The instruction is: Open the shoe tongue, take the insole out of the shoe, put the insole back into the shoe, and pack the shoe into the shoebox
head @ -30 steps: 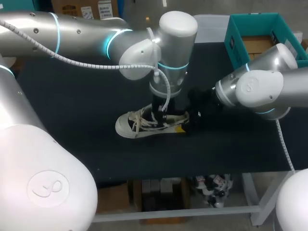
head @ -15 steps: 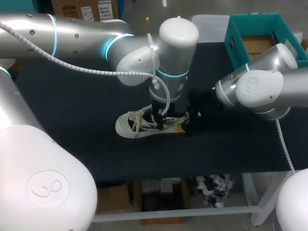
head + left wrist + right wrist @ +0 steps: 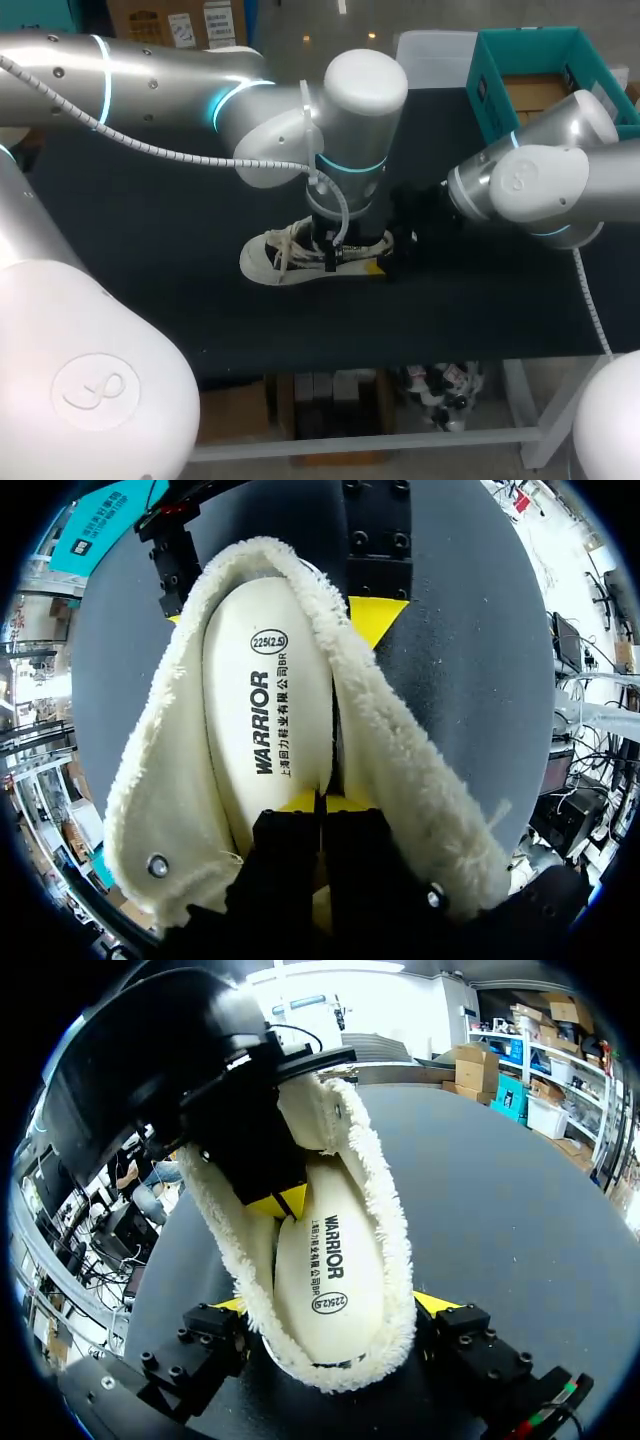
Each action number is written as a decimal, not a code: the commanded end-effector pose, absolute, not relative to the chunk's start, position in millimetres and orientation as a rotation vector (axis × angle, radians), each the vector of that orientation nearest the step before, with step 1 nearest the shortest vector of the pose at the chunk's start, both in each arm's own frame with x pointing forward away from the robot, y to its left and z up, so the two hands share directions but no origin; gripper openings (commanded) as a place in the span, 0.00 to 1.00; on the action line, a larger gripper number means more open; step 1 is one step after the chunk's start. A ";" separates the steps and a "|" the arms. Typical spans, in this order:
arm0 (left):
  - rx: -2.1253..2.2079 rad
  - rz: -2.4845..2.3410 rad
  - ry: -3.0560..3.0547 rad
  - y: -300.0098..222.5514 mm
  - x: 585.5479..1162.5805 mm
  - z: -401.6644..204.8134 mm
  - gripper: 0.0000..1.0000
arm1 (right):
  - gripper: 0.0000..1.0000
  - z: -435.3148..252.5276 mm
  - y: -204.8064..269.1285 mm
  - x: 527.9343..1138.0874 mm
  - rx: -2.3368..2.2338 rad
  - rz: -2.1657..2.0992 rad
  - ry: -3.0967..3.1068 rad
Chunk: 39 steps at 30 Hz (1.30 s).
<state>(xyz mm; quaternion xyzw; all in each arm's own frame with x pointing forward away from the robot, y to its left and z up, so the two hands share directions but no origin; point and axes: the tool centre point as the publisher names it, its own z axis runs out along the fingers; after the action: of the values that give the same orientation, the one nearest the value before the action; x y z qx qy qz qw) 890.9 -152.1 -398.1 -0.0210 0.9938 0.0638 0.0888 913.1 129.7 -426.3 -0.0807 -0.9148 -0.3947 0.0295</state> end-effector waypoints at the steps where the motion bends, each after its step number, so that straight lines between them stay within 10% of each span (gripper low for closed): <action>1: -0.057 0.152 2.954 -137.4 904.5 -465.1 0.00 | 0.00 -429.3 129.2 914.4 -0.249 -1.216 -2.820; 39: -0.048 -0.189 2.910 -154.7 903.9 -360.8 0.00 | 0.00 -429.3 129.2 914.4 -0.249 -1.216 -2.820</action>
<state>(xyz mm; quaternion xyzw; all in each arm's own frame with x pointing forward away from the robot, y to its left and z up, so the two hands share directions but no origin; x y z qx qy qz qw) 901.9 -158.8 -365.0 -0.0188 0.9917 -0.0517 0.1159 915.5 127.4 -425.7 -0.0825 -0.9149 -0.3942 0.0280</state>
